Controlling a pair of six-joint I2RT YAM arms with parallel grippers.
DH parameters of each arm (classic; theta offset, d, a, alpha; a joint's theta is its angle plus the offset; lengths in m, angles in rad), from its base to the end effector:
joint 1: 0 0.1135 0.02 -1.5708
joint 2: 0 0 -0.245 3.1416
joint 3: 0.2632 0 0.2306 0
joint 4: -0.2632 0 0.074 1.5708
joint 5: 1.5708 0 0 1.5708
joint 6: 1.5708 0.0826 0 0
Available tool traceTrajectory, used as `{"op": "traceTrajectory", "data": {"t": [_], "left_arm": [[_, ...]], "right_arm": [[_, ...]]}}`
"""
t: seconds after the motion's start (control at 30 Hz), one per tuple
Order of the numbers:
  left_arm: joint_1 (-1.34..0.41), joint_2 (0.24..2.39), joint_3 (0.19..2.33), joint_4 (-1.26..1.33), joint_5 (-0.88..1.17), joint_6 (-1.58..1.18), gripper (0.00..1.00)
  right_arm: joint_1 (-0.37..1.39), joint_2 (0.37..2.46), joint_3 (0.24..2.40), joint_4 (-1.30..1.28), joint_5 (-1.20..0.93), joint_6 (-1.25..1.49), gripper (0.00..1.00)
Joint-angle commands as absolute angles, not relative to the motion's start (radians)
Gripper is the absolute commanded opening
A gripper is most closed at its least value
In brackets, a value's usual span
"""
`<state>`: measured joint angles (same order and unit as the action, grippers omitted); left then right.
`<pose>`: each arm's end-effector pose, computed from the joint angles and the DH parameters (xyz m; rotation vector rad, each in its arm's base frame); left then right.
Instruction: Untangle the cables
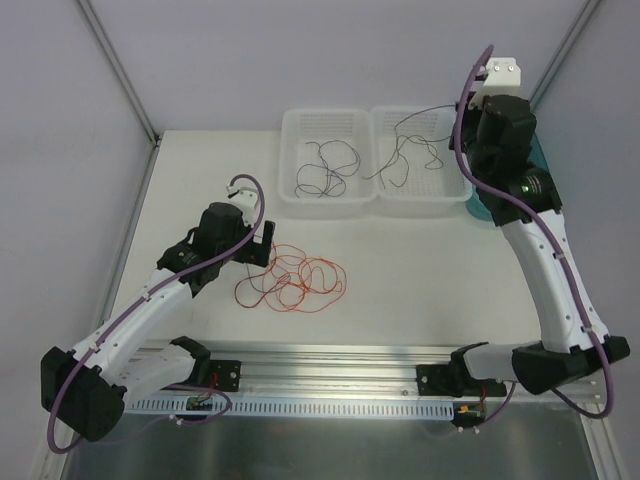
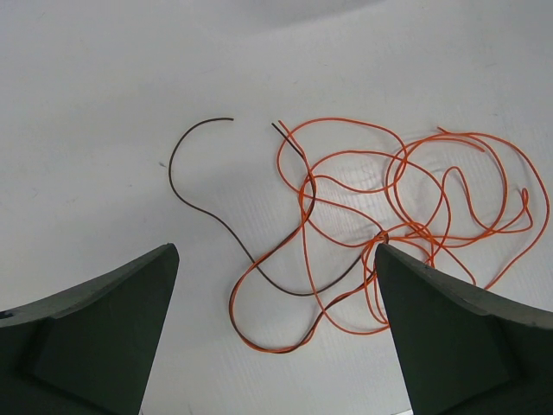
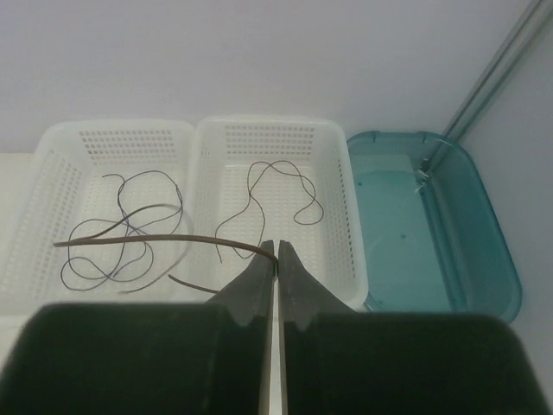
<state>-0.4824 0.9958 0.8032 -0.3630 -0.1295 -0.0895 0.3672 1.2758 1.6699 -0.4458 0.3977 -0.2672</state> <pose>0.2257 -0.1062 0.2531 0.3399 2.1005 -0.2013 0.2740 0.0711 0.4810 -0.2075 1.6107 -0.2453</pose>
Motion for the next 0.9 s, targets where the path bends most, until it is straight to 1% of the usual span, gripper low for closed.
{"op": "traceTrajectory", "data": {"t": [0.0,0.2,0.3,0.57,0.63,0.67,0.87], "left_arm": [[-0.474,1.000,0.818,-0.339,-0.123,-0.074,0.99],[-0.476,1.005,0.818,-0.339,-0.127,-0.069,0.99],[-0.476,1.005,0.819,-0.339,-0.129,-0.066,0.99],[-0.474,1.020,0.822,-0.339,-0.126,-0.061,0.99],[-0.476,1.025,0.821,-0.339,-0.127,-0.058,0.99],[-0.474,1.029,0.822,-0.337,-0.130,-0.058,0.99],[-0.476,1.035,0.822,-0.339,-0.127,-0.055,0.99]], "right_arm": [[0.313,1.382,1.796,-0.368,0.305,-0.212,0.01],[0.229,1.586,1.949,-0.336,0.253,-0.160,0.01],[0.195,1.672,1.977,-0.313,0.249,-0.144,0.01],[0.140,1.857,1.956,-0.255,0.235,-0.124,0.01],[0.140,1.903,1.939,-0.244,0.235,-0.115,0.03],[0.140,1.916,1.925,-0.241,0.233,-0.115,0.06],[0.138,2.035,1.911,-0.256,0.201,-0.077,0.07]]}}
